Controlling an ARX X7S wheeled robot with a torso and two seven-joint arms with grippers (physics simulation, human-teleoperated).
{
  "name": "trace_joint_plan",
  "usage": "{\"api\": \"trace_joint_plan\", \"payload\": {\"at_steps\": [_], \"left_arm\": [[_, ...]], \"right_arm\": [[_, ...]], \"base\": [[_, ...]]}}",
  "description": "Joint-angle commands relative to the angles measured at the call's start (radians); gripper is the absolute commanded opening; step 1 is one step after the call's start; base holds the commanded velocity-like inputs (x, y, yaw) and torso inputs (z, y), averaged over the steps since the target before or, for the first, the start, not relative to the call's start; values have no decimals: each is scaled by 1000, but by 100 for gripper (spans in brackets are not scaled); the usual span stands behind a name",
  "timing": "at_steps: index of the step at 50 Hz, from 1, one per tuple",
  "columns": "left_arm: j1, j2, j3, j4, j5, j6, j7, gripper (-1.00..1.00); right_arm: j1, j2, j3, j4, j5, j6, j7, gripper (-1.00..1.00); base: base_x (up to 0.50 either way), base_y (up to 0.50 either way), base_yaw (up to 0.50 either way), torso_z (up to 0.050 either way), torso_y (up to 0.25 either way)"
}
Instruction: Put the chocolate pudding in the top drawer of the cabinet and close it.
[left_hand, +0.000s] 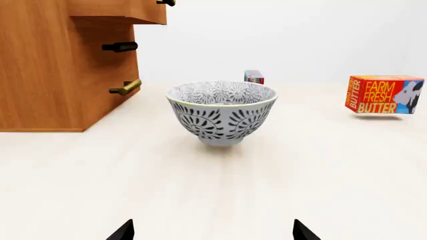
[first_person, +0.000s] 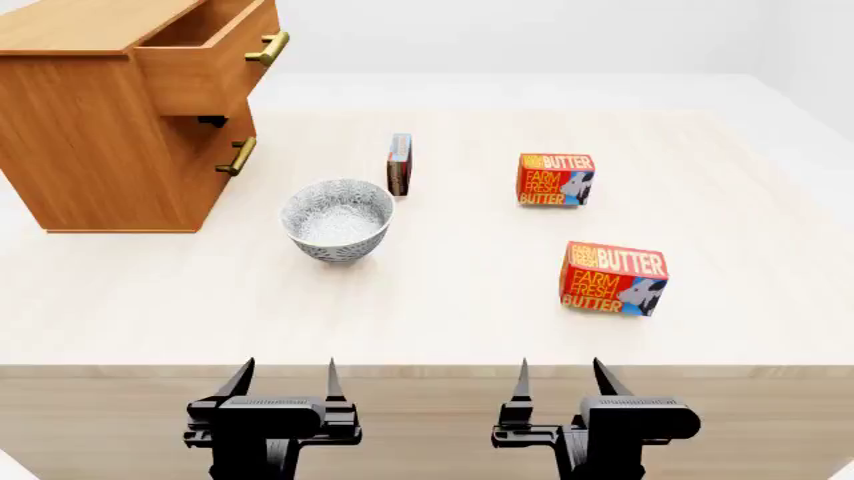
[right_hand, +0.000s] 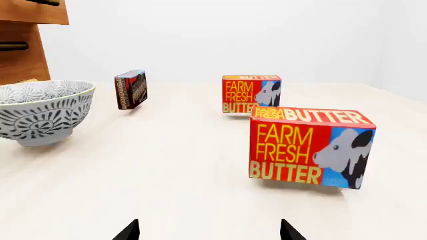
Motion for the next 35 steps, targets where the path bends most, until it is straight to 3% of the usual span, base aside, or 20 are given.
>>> {"api": "trace_joint_plan", "payload": {"at_steps": [1, 18, 35], "left_arm": [[5, -20, 26, 2, -2, 10, -13, 100], [8, -73, 94, 24, -27, -44, -3, 100], [-7, -86, 122, -11, -21, -6, -43, 100]], "right_arm": [[2, 15, -21, 5, 15, 6, 19, 100], [11, 60, -95, 16, 20, 3, 72, 100], [12, 82, -130, 3, 30, 2, 96, 100]], "base": [[0, 0, 0, 0, 0], [1, 18, 0, 0, 0], [116, 500, 0, 0, 0]]}}
